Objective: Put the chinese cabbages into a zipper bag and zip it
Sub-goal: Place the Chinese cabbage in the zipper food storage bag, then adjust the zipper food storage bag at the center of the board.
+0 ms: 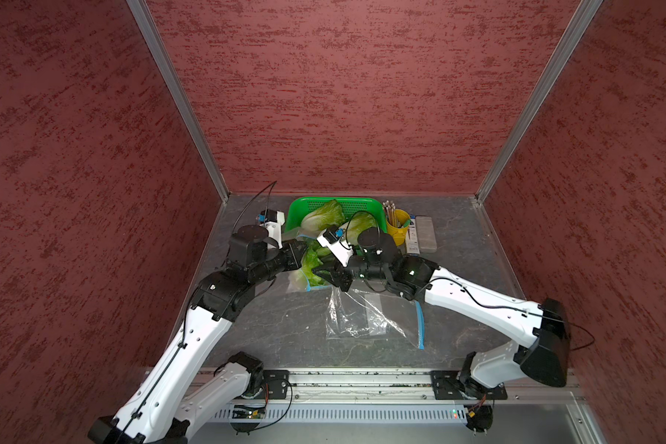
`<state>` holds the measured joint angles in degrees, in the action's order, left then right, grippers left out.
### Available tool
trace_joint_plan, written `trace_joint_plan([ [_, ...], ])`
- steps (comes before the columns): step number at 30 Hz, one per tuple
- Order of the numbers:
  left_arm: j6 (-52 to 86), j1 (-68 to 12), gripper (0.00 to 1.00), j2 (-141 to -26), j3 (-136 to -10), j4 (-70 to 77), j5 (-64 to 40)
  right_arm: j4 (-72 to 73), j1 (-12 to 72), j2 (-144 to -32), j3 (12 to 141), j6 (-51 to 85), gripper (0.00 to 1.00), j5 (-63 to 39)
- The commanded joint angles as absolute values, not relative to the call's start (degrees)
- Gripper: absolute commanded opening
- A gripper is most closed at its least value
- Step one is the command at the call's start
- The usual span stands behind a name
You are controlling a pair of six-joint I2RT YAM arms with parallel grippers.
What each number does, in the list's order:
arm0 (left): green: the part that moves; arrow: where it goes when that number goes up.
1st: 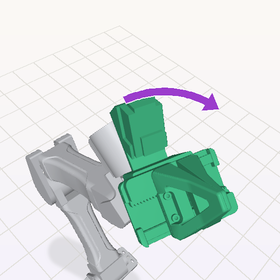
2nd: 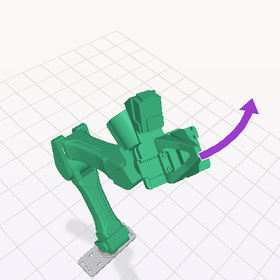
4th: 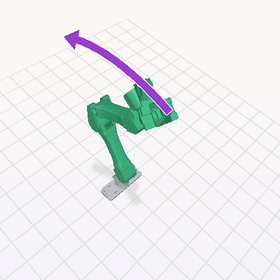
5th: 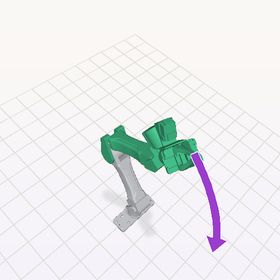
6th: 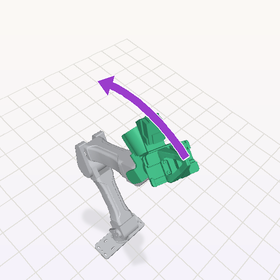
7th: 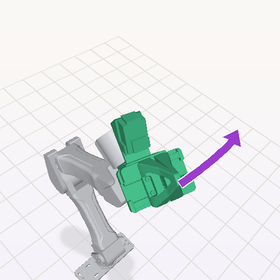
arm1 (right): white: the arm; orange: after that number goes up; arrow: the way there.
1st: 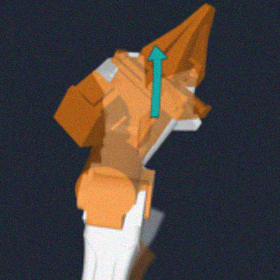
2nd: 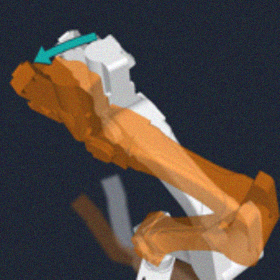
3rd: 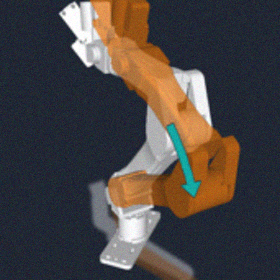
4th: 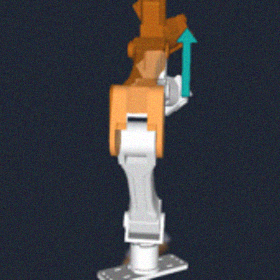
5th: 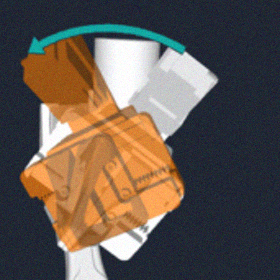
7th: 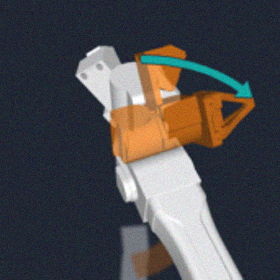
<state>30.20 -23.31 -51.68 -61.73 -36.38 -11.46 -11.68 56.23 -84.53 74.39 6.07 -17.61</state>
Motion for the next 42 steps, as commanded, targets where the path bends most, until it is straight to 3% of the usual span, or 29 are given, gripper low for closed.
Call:
trace_joint_plan([
  [1,30.81,-22.94,0.0,-50.47,-62.88,-35.57,-10.01,-9.27,56.6,-80.97,75.3,7.2,0.39,-17.08],
  [6,30.93,-22.68,0.0,-49.88,-63.05,-37.77,-6.9,-12.47,56.5,-76.83,77.61,10.71,0.45,-11.0],
  [8,31.33,-22.52,0.0,-49.59,-62.86,-37.97,-6.35,-14.59,56.25,-75.1,78.26,13.36,0.54,-6.47],
  [13,32.32,-22.41,0.0,-49.04,-61.99,-37.71,-5.14,-23.53,55.37,-76.86,80.27,20.82,0.55,-0.93],
  [24,33.12,-22.15,0.0,-49.35,-61.44,-37.97,-3.19,-15.91,54.23,-78.17,70.89,38.63,0.45,-11.08],
  [34,33.45,-22.15,0.0,-49.06,-60.73,-37.77,-2.29,-4.33,54.13,-79.75,62.02,45.13,0.35,-19.4],
  [42,33.52,-22.15,0.0,-49.03,-60.52,-37.67,-2.28,-1.56,54.14,-81.52,59.0,45.8,0.28,-20.06],
])
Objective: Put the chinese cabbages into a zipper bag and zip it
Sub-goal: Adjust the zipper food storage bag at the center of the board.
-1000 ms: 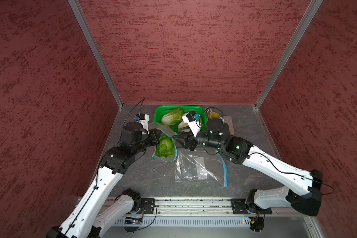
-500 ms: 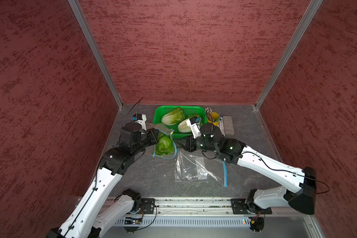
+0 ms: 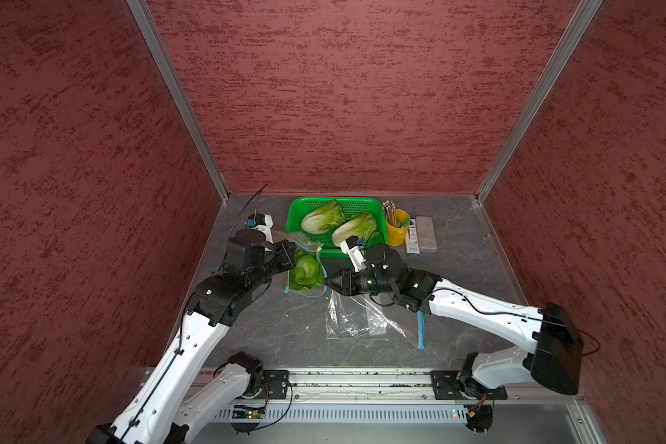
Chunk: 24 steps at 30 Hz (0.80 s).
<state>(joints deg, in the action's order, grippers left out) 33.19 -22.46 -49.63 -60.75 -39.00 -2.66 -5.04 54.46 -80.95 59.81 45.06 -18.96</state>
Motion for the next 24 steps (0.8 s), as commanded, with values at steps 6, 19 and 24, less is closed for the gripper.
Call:
trace_joint_plan([
  [6,33.79,-22.1,0.0,-48.79,-60.21,-37.37,-2.45,-1.22,54.1,-82.24,58.45,45.6,0.25,-18.53],
  [19,33.4,-22.1,0.0,-48.15,-60.11,-37.94,-2.33,1.8,54.1,-83.77,59.86,43.99,0.06,-19.34],
  [24,29.98,-21.98,0.0,-47.94,-62.94,-43.08,-0.08,0.17,54.05,-82.79,62.74,42.4,0.0,-19.83],
])
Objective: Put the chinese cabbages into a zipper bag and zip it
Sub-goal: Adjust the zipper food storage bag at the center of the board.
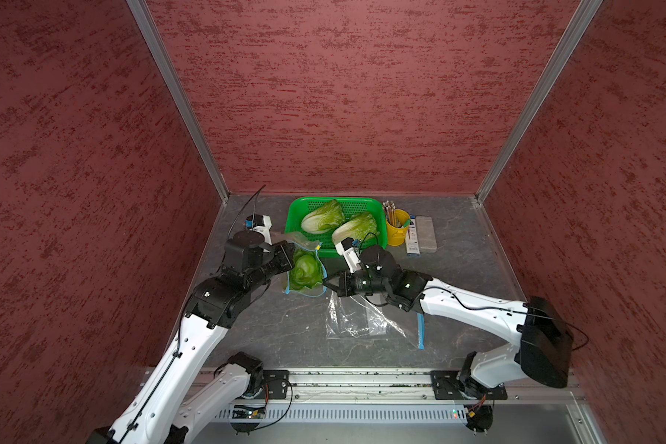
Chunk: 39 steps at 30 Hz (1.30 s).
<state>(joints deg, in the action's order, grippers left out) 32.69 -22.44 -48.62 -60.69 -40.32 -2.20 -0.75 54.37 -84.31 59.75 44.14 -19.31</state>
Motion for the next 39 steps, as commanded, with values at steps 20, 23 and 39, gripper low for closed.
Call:
trace_joint_plan([
  [20,17.73,-19.92,0.0,-56.11,-82.82,-57.68,6.98,-4.08,49.83,-85.77,88.57,37.35,0.01,-28.33],
  [23,18.06,-19.51,0.0,-57.48,-82.96,-57.71,6.32,-10.97,49.48,-87.12,91.39,35.21,0.0,-22.28],
  [39,19.27,-16.66,0.0,-54.9,-76.12,-58.04,7.86,-8.55,49.04,-89.55,87.08,33.75,0.03,-22.68],
])
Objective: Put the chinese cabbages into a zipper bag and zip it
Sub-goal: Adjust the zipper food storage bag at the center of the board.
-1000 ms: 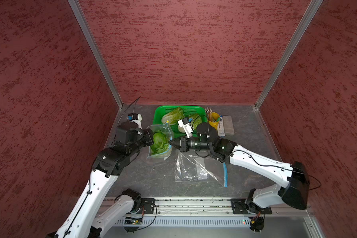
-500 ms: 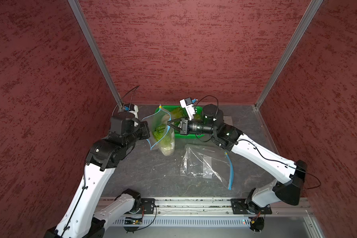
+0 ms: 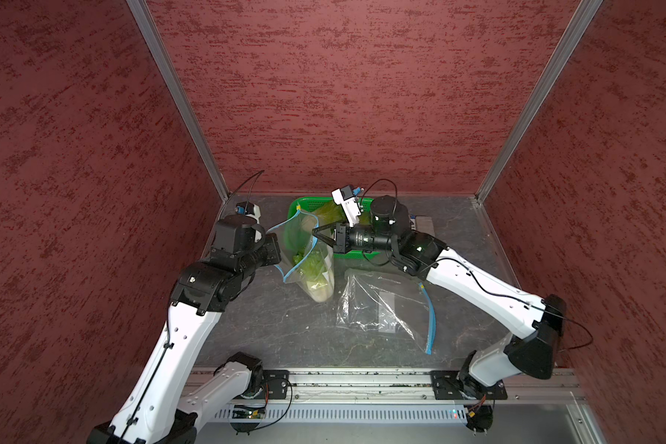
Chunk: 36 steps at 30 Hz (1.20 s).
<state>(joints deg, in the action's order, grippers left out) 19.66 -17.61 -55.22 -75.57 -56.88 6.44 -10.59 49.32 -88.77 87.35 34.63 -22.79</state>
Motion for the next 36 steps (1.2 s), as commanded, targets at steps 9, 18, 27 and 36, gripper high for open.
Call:
trace_joint_plan([
  [9,13.94,-14.73,0.0,-55.83,-82.51,-65.1,19.91,6.95,50.79,-94.81,84.39,39.89,0.04,-30.05],
  [18,16.3,-15.28,0.0,-55.17,-74.31,-59.93,11.34,7.26,50.97,-97.18,78.76,38.13,0.05,-22.52],
  [27,21.31,-22.5,0.0,-56.25,-66.07,-53.44,9.03,5.01,50.86,-94.62,70.38,38.23,0.13,-17.94],
  [36,22.58,-25.22,0.0,-56.22,-65.88,-52.88,10.34,1.26,50.62,-90.6,71.33,35.93,0.38,-15.25],
])
